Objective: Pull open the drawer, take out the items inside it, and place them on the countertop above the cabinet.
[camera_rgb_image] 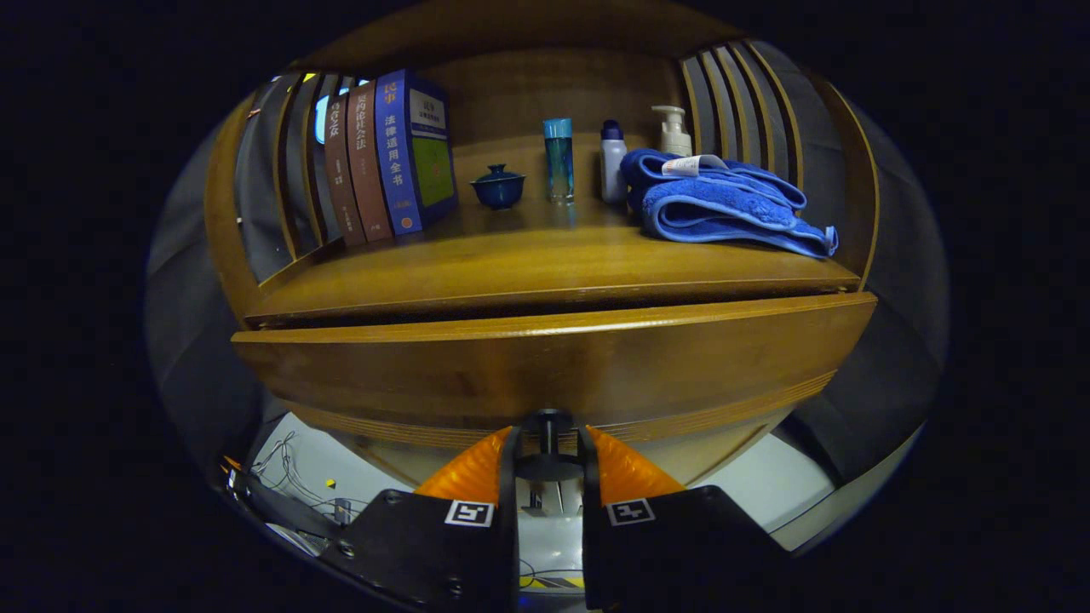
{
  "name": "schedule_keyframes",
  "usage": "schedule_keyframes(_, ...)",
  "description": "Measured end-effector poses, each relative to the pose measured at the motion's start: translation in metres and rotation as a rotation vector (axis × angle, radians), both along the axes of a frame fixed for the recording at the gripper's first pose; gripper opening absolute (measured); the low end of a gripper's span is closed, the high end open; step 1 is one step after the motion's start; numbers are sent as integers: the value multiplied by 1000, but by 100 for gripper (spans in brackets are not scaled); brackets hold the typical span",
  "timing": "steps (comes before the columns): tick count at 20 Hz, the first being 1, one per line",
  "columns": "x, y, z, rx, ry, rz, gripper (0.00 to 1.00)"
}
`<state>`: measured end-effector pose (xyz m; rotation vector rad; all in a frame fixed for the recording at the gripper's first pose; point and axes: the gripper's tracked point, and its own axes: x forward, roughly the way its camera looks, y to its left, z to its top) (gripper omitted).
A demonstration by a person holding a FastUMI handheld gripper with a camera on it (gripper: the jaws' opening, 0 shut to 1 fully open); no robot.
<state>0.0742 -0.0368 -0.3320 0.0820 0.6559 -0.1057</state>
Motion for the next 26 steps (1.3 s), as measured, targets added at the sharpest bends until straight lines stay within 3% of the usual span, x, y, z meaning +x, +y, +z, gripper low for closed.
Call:
schedule_keyframes(13, -98, 5, 12, 27, 49, 1, 33)
schedule_keyframes(26, -162, 9, 7, 39, 94, 6, 33)
